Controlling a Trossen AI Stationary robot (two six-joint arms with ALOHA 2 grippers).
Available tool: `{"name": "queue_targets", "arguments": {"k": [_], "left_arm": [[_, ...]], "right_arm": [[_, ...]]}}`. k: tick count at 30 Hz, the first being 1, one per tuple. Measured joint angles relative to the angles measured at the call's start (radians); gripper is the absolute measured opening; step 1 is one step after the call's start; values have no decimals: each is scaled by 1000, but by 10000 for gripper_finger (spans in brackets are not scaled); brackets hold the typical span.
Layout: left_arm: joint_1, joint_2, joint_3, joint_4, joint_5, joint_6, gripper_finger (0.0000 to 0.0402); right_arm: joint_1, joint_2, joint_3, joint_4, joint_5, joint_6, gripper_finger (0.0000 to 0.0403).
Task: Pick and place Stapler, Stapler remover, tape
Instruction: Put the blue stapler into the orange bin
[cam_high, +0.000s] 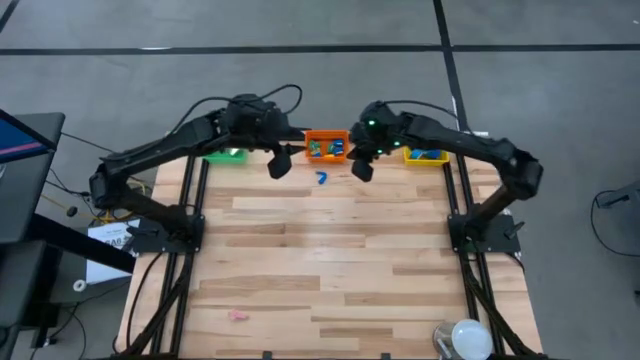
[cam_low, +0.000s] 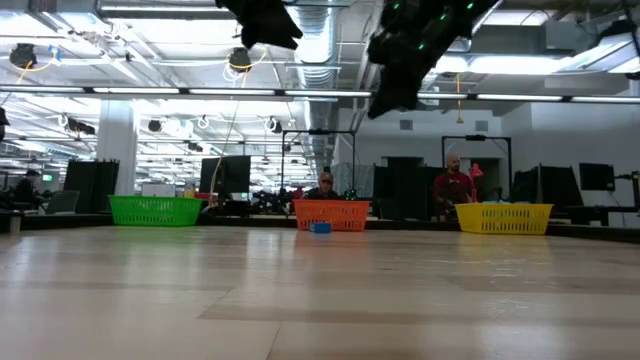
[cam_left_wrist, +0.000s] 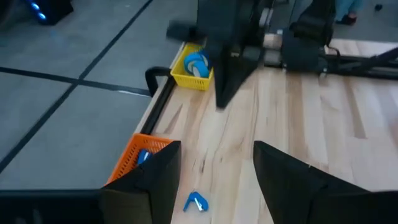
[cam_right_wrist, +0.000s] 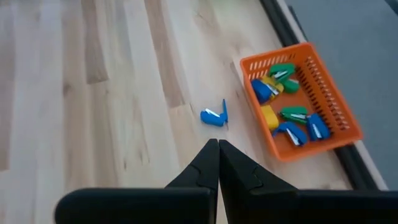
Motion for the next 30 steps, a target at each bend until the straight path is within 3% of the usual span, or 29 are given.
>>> {"name": "queue_targets", "arguments": {"k": [11,16,30], "left_arm": [[0,-53,-2,-6,-19,-5,191],[0,-59,-2,-2,-20,-5,191],[0,-58,-2,-1,-20,-5,191]], "right_arm": [[26,220,0,188,5,49,0],[50,312,17,236,147,77,0],[107,500,182,111,313,150,0]]}}
